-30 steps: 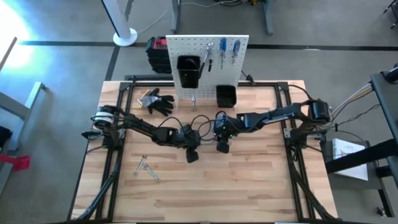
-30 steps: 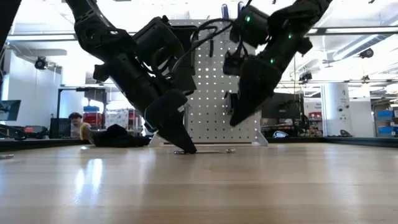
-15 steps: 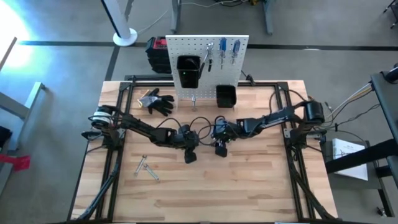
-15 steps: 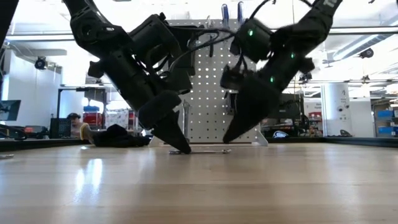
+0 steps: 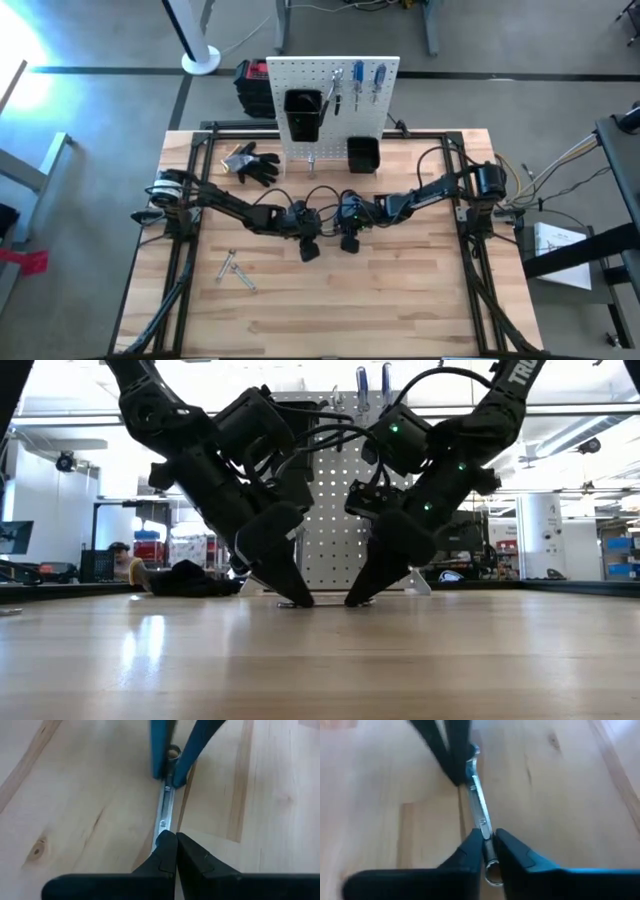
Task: Hang tools onto peg board
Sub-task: Hang the wrench on the peg board
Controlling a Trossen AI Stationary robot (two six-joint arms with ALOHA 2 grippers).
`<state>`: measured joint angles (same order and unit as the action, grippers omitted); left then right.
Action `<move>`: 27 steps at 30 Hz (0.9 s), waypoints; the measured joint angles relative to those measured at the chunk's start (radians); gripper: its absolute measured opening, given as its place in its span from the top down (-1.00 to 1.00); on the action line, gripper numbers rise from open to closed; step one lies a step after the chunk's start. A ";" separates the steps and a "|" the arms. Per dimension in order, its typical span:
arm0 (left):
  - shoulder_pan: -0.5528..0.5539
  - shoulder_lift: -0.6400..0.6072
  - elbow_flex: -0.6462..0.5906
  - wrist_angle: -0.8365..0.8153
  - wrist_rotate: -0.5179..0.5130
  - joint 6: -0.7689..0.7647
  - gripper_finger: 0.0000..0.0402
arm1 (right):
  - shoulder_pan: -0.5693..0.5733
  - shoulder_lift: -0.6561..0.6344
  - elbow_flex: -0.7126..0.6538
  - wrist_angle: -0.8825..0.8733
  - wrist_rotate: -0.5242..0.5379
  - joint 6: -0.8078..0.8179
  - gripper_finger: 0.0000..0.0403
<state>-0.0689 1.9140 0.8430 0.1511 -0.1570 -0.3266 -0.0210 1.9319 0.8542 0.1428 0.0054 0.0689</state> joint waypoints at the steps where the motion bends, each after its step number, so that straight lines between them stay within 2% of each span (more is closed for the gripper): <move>1: 0.000 -0.008 -0.002 -0.003 0.000 0.000 1.00 | 0.001 -0.005 -0.001 -0.003 -0.002 -0.017 0.88; 8: 0.000 -0.054 -0.006 -0.020 -0.006 0.000 1.00 | 0.008 -0.047 -0.008 -0.037 -0.007 -0.037 0.99; 16: -0.001 -0.146 -0.012 -0.098 -0.004 0.002 1.00 | 0.015 -0.130 -0.017 -0.116 0.001 -0.041 0.99; 21: -0.002 -0.229 -0.009 -0.185 -0.055 0.003 1.00 | 0.019 -0.230 -0.017 -0.238 0.081 -0.043 0.99; 27: -0.001 -0.229 -0.007 -0.073 -0.112 0.030 1.00 | 0.031 -0.309 -0.015 -0.292 0.084 -0.042 1.00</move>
<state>-0.0700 1.6846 0.8364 0.0779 -0.2687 -0.2961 0.0100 1.6229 0.8388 -0.1493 0.0891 0.0265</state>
